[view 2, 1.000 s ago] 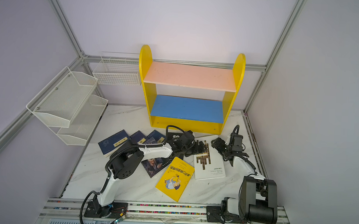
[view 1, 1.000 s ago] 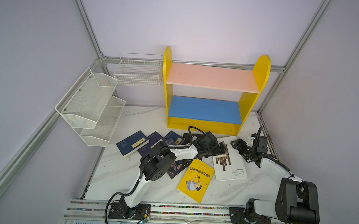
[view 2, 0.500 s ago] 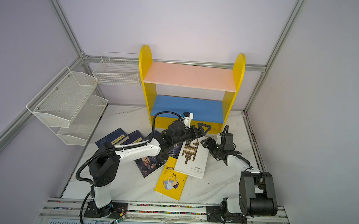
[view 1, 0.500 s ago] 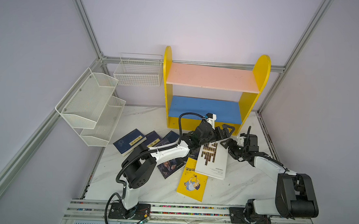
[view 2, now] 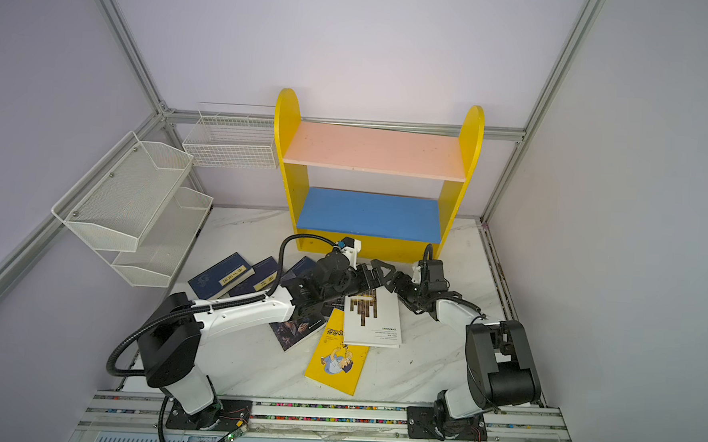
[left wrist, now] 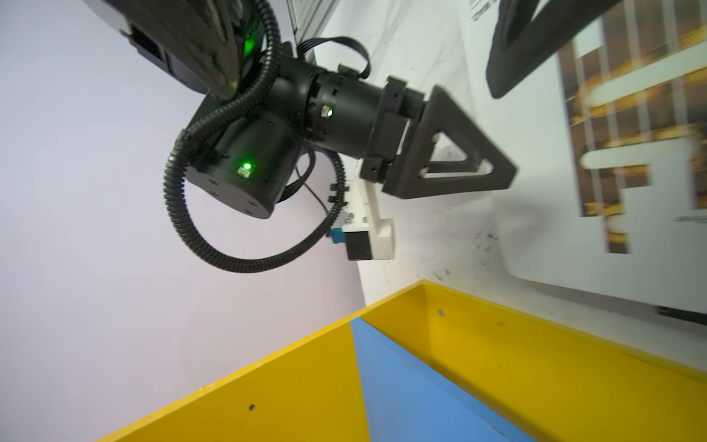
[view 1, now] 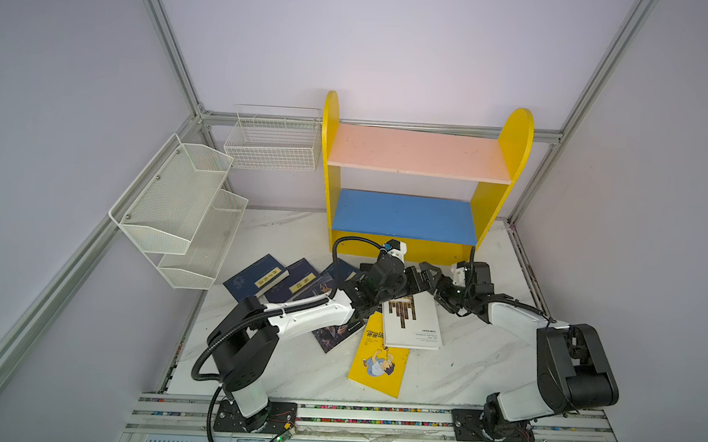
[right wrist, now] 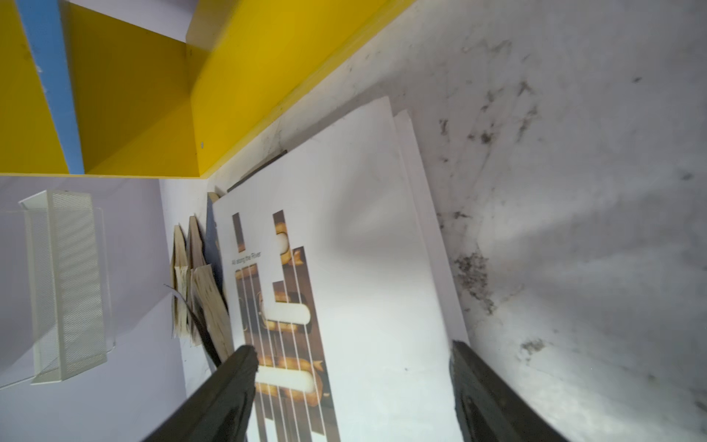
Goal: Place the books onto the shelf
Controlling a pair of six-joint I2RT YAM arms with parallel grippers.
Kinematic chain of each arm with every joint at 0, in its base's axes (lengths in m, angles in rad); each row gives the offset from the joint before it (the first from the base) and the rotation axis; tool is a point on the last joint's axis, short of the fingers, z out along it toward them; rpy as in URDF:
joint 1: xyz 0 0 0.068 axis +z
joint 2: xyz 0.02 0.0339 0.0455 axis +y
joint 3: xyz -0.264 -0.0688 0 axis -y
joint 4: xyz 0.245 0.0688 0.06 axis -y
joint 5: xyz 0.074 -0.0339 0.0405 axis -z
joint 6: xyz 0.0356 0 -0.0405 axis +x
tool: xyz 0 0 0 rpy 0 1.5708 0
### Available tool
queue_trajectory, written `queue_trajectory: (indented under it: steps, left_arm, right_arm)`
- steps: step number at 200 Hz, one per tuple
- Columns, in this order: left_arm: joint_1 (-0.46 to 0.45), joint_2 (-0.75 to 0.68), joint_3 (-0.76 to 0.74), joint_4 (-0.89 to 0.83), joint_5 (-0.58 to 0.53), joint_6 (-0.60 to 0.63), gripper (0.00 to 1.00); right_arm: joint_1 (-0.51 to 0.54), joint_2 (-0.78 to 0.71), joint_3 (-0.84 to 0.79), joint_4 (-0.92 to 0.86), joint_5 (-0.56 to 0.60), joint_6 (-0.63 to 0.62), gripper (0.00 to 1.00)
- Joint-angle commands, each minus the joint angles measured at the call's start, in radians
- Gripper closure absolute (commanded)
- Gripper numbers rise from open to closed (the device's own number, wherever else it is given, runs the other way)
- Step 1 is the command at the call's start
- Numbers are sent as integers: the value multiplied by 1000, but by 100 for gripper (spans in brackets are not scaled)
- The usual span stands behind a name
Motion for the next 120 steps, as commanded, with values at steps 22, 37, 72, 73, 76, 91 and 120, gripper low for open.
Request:
queue_trajectory:
  steps: [22,37,72,73,76,91,120]
  left_arm:
    - [49,-97,-162,-192,-6,89,0]
    - [71,-85,-193,-158,44,120,0]
    - [117,-19,-183,-162,94,193,0]
    - [119,-16,-183,-162,95,193,0]
    - [123,-12,-183,-161,99,195,0]
    - [146,9,-185,-153,120,200,0]
    - [170,66,-184,-83,193,206,0]
  right_arm:
    - [-2,-48,-13,-82,81,-85,20]
    - [-2,-44,-42,-63,59,-90,21]
    - [4,-23,-89,-19,17,-88,24]
    - [4,-23,-90,-17,16,-89,24]
    - [5,-21,-93,-14,16,-90,24]
    - [12,-11,-102,0,13,-94,25]
    - [17,35,-106,18,8,-105,32]
